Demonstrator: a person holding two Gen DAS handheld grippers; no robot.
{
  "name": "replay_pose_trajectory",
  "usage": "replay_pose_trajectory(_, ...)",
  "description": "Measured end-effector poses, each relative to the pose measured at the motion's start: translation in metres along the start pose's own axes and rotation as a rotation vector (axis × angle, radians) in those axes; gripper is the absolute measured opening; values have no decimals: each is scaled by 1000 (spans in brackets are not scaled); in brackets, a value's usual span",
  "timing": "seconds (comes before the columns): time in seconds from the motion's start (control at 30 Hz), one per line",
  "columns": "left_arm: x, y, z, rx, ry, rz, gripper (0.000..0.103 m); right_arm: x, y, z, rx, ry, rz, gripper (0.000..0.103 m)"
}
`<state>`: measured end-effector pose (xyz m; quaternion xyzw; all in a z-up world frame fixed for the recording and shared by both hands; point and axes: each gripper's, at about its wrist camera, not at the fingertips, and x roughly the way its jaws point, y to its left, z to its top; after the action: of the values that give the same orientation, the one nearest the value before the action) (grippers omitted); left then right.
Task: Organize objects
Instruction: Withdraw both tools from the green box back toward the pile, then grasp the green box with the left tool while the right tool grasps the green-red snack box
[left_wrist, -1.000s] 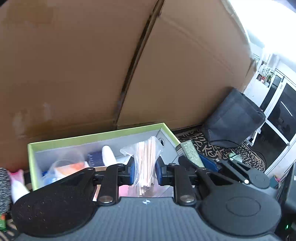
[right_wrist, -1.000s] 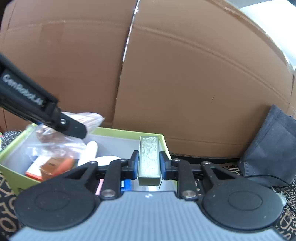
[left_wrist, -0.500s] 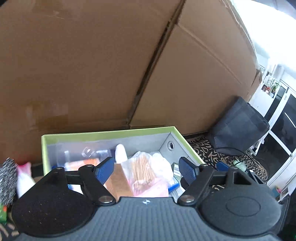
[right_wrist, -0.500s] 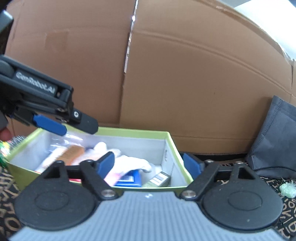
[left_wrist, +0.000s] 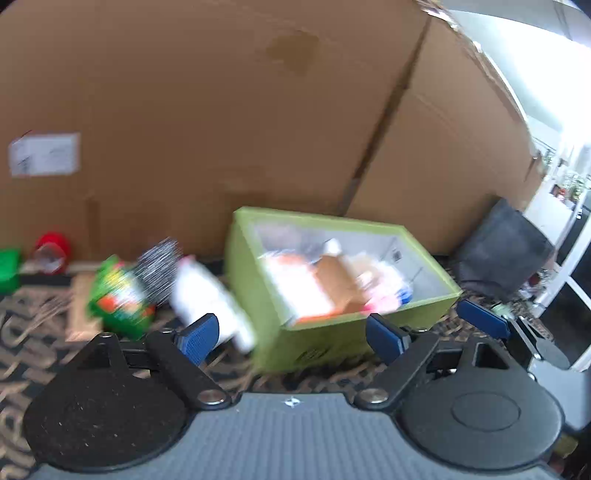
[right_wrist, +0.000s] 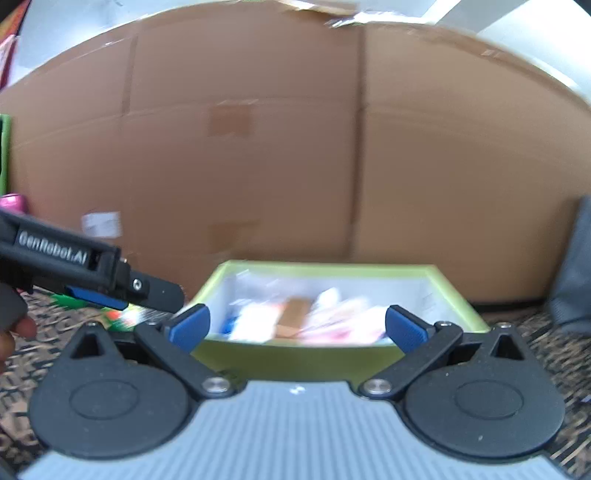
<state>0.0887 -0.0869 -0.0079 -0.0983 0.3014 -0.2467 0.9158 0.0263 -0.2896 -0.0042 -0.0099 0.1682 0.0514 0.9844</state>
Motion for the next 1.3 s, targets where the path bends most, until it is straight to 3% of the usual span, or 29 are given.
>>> replay_pose_trajectory(0.13,-14,35,-21,-79,30,45,92,7,36,-14,-5,65,94,103)
replay_pose_trajectory(0.27,-26,67,-36,-108,24,144,92,13,71,-28,-24,120,184,103)
replay_pose_trajectory(0.5,-39,127,-43,-211,35,273,92,32,116,-37,4,188,285,103)
replay_pose_trajectory(0.8,-39,181,-30,-268,27,373,92,71,151,-28,48,208,296,97)
replay_pose_trajectory(1.0,-20,206,0,-236,-11,452,92,107,149,-18,128,219,265,95)
replay_pose_trajectory(1.17,9,232,18,-258,4,534,92,139,140,-14,246,252,263,95)
replay_pose_trajectory(1.3,25,241,30,-236,5,558,92,161,137,-13,291,269,239,95)
